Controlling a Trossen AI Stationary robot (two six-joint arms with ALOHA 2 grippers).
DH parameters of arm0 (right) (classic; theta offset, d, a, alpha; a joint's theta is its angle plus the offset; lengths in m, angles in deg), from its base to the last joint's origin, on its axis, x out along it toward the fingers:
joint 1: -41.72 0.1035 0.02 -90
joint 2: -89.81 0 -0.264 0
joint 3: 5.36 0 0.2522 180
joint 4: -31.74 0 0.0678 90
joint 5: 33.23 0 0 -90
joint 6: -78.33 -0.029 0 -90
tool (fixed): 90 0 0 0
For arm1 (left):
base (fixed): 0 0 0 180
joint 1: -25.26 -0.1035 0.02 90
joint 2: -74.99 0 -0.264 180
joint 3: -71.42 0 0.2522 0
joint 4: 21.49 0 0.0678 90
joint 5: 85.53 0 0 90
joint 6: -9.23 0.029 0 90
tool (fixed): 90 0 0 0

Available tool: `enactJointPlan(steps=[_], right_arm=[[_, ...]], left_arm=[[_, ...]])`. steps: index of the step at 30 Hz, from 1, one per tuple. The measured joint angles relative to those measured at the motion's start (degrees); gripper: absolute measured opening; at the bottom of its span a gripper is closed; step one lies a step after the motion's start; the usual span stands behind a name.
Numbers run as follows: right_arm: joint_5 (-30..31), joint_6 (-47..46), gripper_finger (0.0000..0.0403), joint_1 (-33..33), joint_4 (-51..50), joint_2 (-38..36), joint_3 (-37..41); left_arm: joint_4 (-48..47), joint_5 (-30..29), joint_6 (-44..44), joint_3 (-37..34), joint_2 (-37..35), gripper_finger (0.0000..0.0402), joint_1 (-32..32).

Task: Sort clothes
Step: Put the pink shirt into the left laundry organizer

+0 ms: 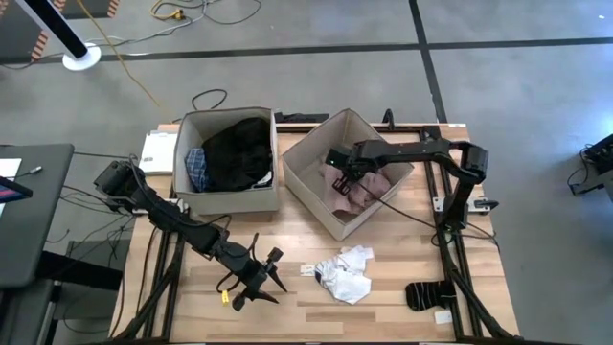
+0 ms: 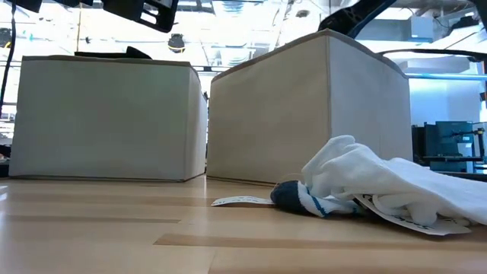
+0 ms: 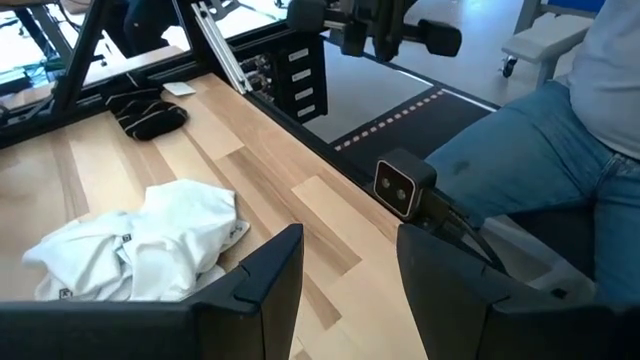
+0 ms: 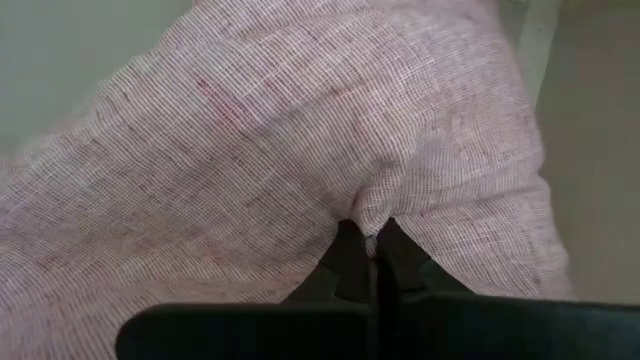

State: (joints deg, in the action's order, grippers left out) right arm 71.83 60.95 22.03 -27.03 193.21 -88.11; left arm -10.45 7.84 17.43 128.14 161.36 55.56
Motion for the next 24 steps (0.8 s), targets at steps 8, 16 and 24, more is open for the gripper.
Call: enactJointPlan(steps=[8, 16, 24], right_arm=[[-0.66, 0.49, 0.0006, 0.2, 0.79, 0.07, 0.24], [-1.04, 0.75, 0.0006, 0.2, 0.89, 0.15, 0.26], [-0.75, 1.82, 0.0002, 1.43, -0.31, -1.39, -0.46]], left_arm=[[0.08, 0.0, 0.36, 0.0, 0.0, 0.0157, 0.0], [0.11, 0.0, 0.34, 0.0, 0.0, 0.0157, -0.02], [-1.98, -2.67, 0.34, 0.0, 0.0, 0.0157, 0.0]])
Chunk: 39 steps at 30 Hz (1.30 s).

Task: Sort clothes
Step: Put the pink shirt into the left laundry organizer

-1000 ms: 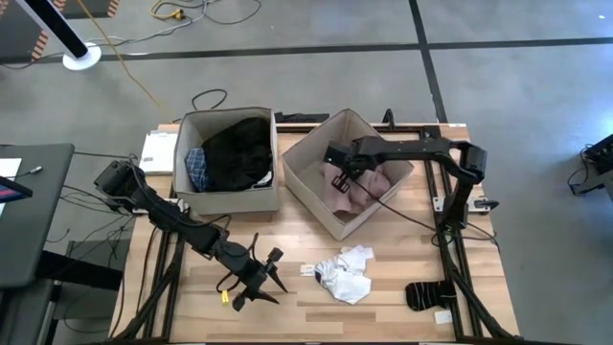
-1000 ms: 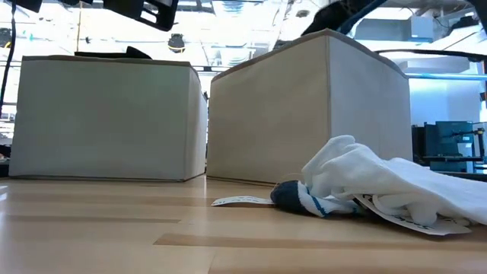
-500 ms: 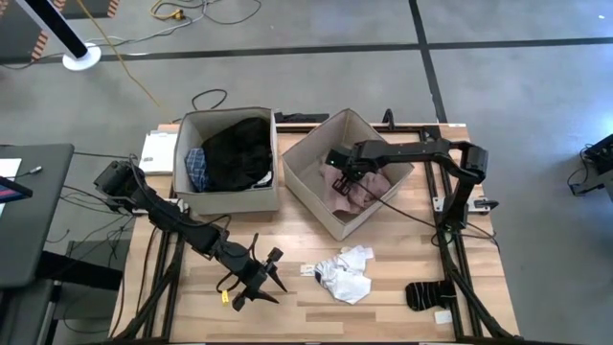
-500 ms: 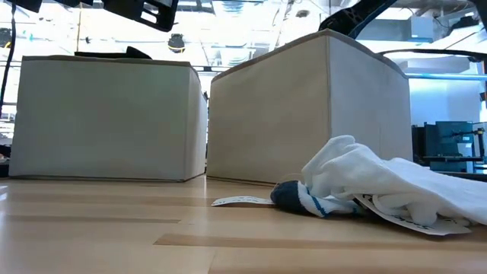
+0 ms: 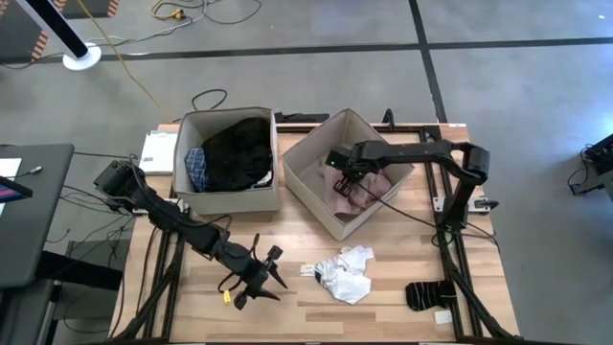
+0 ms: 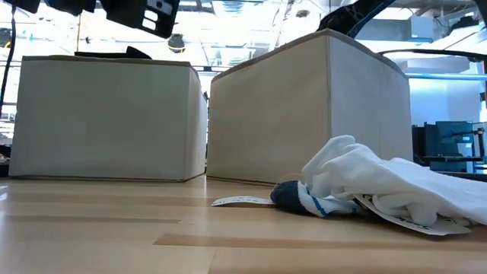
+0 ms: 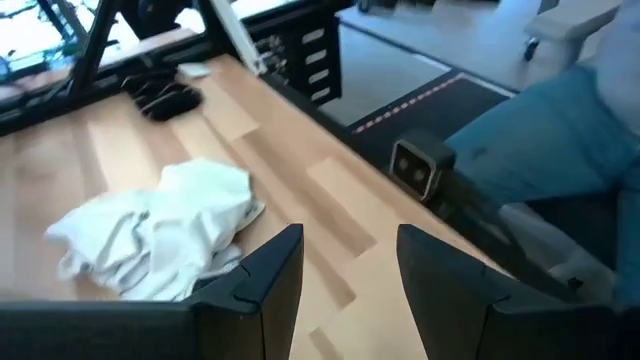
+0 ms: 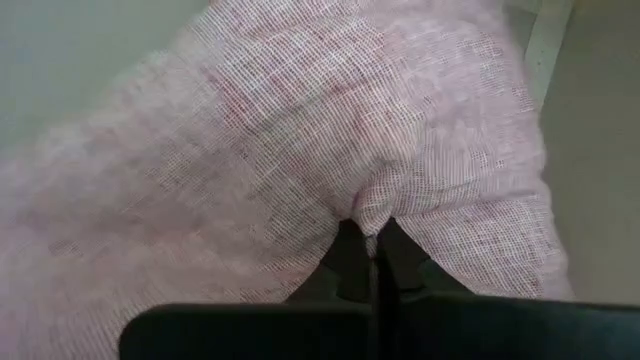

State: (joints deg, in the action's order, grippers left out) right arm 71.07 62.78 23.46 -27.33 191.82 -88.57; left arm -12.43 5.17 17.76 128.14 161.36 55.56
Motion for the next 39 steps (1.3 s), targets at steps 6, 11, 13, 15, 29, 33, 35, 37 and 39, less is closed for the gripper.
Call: enactJointPlan(steps=[6, 11, 13, 15, 29, 33, 35, 37, 39], right_arm=[[1.91, 2.38, 0.0001, 3.2, 0.05, -6.02, -5.59], [3.17, 7.08, 0.0001, 5.84, 4.91, -11.29, -12.24], [3.41, 9.31, 0.0001, 6.74, 7.49, -12.66, -15.17], [3.54, 11.39, 0.0001, 7.63, 9.39, -13.25, -18.35], [-7.85, 24.22, 0.0, 9.05, 21.71, 1.34, -43.67], [-12.18, 24.9, 0.0, 7.66, 21.79, 9.31, -53.24], [-14.46, 24.94, 0.0, 6.88, 21.58, 13.3, -57.79], [-16.86, 25.01, 0.0, 6.11, 21.51, 16.86, -62.14], [-18.87, 24.79, 0.0, 5.43, 22.16, 19.94, -65.62]], left_arm=[[-2.48, -3.53, -0.44, 0.0, 0.0, 0.0157, -0.02], [-3.37, -4.5, -1.6, 0.0, 0.0, 0.0157, -0.02], [-3.71, -4.67, -2.04, 0.0, 0.0, 0.0157, -0.02], [-4.09, -4.82, -2.58, 0.0, 0.0, 0.0157, -0.02], [-6.61, -5.57, -9.16, 0.0, 0.0, 0.0157, 0.99], [-6.94, -6.16, -10.18, 0.0, 0.0, 0.0157, 2.22], [-6.94, -6.29, -10.58, 0.0, 0.0, 0.0157, 2.79], [-6.95, -6.29, -10.9, 0.0, 0.0, 0.0157, 3.38], [-7.01, -6.29, -11.2, 0.0, 0.0, 0.0157, 3.9]])
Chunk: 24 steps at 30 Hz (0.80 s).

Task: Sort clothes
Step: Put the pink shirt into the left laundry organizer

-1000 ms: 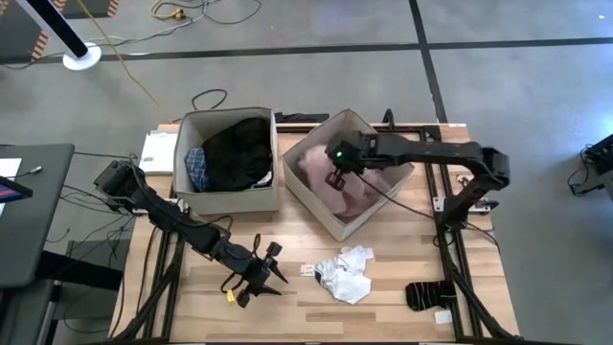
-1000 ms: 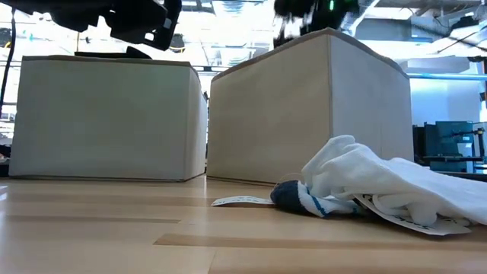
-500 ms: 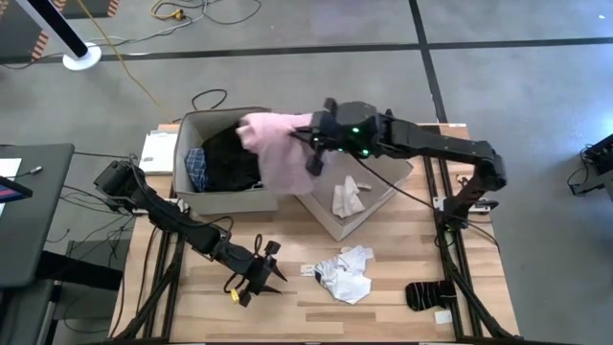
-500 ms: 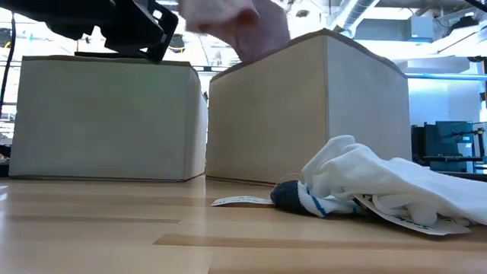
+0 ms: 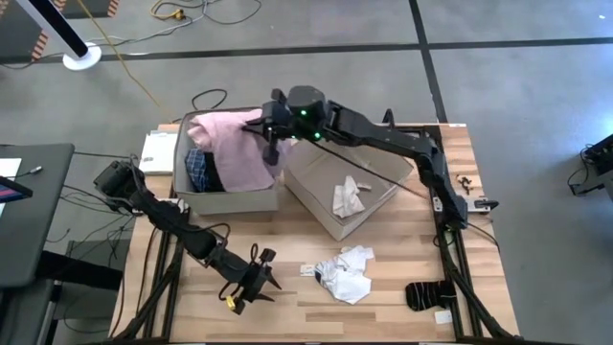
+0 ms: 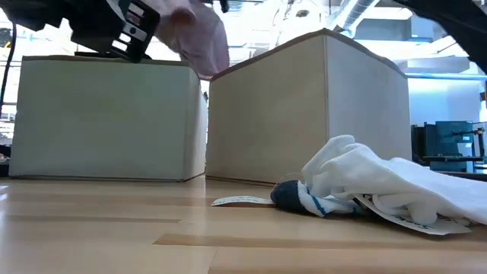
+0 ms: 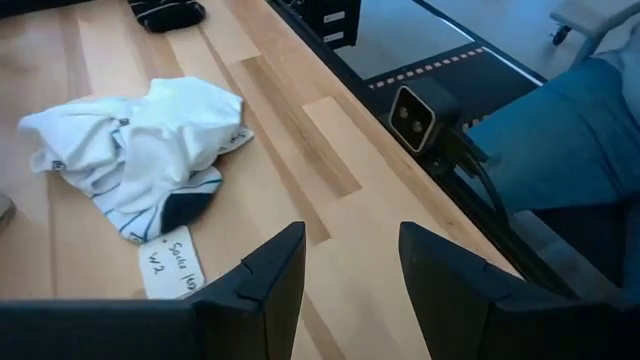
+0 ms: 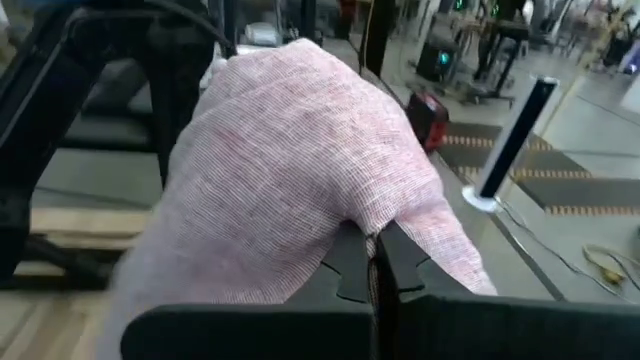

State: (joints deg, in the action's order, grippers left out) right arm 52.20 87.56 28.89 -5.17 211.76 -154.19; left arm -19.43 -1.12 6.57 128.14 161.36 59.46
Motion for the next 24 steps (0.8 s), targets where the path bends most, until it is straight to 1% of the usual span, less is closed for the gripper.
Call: enactJointPlan(steps=[2, 5, 7, 9, 16, 24], right_arm=[[-1.61, -0.21, 0.0, -0.66, 4.46, 0.51, 1.25], [-4.27, -0.45, 0.0, -1.9, 8.05, 2.03, 1.3], [-5.53, -1.4, 0.0, -2.75, 7.26, 2.49, 1.34], [-6.53, -1.64, 0.0, -3.15, 9.0, 4.28, 1.19], [-9.42, -1.82, 0.0, -2.98, 7.85, 9.83, 1.36], [-9.28, -1.98, 0.0, -3.53, 3.05, 14.17, 1.23]], left_arm=[[0.0, 0.0, -0.04, 0.0, 0.0, 0.0157, 0.5], [0.04, 0.04, -0.2, 0.0, 0.0, 0.0157, 1.04], [-0.07, 0.07, -0.21, 0.0, 0.0, 0.0157, 1.29], [-0.15, 0.09, -0.21, 0.0, 0.0, 0.0157, 1.39], [-0.23, 0.21, -0.51, 0.0, 0.0, 0.0157, 1.46], [-1.23, 0.2, -1.73, 0.02, 0.0, 0.0157, 2.76]])
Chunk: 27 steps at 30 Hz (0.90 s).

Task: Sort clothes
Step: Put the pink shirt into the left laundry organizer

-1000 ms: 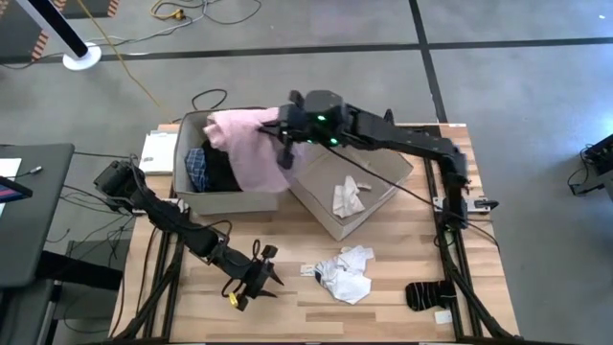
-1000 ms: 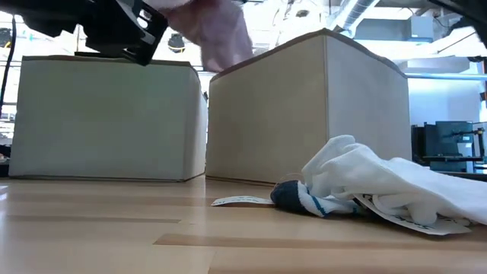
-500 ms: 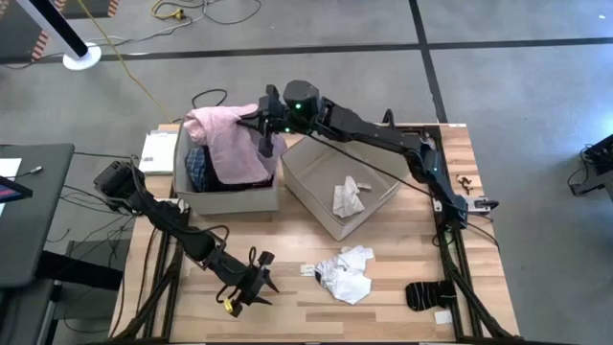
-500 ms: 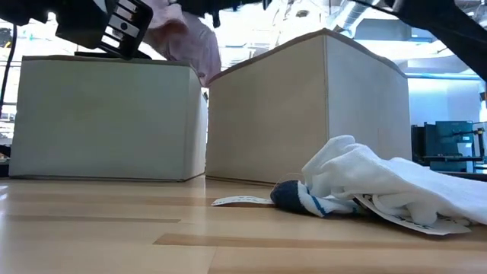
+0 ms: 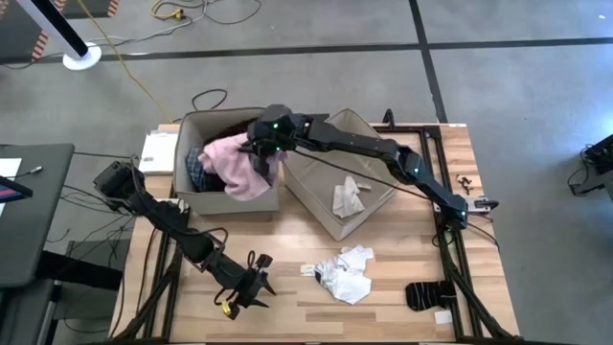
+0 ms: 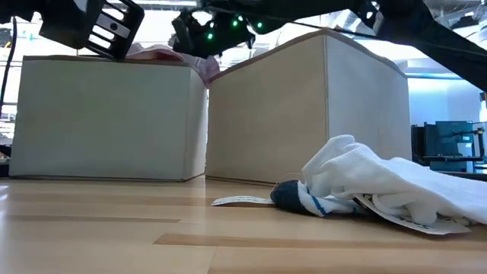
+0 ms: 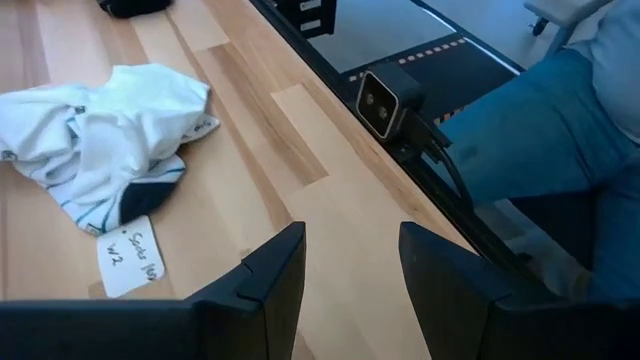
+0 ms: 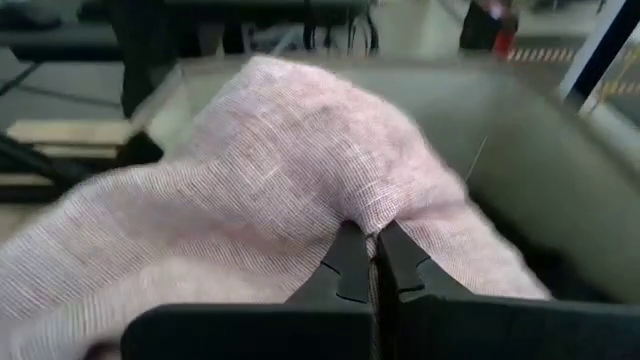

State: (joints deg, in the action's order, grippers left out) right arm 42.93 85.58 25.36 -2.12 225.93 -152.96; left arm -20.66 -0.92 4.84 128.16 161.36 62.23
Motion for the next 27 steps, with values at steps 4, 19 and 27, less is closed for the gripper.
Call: enactJointPlan(steps=[4, 19, 27], right_arm=[[-1.36, -0.83, 0.0002, -0.13, -4.23, 1.46, -0.17], [-2.28, 6.4, 0.0006, 1.78, -9.64, -2.59, 0.15], [-2.38, 12.64, 0.0007, 4.86, -5.63, -6.35, 0.17]], left_arm=[[-0.45, -0.74, -0.16, 0.0, 0.0, 0.0157, 0.22], [-35.9, -39.68, -0.52, 8.05, -24.55, 0.0147, 7.34], [-44.8, -58.02, 8.39, 8.72, -36.09, 0.0195, 6.77]])
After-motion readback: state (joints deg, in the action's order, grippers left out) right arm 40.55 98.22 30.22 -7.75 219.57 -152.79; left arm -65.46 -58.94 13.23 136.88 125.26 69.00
